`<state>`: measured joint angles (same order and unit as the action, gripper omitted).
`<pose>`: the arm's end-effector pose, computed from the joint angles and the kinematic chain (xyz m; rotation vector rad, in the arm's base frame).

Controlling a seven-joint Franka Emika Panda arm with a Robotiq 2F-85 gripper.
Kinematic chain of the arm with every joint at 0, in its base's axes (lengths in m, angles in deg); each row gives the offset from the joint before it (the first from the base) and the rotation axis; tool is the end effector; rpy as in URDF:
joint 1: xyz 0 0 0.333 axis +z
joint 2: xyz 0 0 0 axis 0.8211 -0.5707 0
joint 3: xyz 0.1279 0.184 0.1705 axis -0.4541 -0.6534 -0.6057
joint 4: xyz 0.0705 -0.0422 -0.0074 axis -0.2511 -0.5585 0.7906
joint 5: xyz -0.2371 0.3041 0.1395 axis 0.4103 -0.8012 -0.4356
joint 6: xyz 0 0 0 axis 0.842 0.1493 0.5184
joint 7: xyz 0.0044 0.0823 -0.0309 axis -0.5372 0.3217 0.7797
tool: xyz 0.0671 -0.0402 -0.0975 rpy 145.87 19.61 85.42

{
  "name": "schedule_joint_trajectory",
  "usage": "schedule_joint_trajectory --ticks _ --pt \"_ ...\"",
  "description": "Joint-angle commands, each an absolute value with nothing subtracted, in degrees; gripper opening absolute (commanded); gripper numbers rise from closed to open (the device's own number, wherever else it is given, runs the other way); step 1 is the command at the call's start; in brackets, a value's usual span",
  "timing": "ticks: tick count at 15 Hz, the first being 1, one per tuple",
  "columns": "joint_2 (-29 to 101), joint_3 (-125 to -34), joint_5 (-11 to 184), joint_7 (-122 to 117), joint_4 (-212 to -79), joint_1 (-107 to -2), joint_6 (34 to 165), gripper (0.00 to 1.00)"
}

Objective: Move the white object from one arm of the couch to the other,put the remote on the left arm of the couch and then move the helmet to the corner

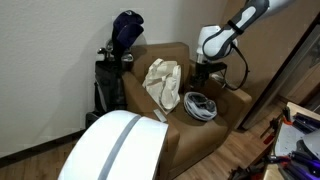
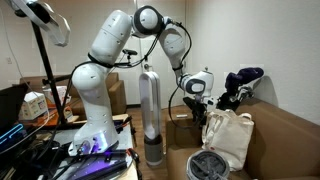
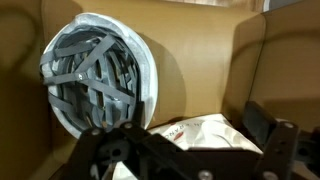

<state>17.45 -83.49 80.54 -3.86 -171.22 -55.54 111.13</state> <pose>0.5551 -0.0039 0.0578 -3.1080 0.2285 0.1967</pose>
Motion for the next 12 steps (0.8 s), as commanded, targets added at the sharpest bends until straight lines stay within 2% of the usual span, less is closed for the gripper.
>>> schedule_joint_trajectory --ticks 1,6,7,12 --pt "12.93 -84.07 79.92 0.59 -167.96 -57.95 109.13 1.0" --pt "12.47 -83.46 80.23 -1.16 -168.03 -57.25 109.0 1.0" --pt "12.23 -84.3 79.69 -0.13 -168.54 -57.58 113.98 1.0" --pt "6.66 -82.95 81.11 -0.3 -165.09 -57.22 116.74 1.0"
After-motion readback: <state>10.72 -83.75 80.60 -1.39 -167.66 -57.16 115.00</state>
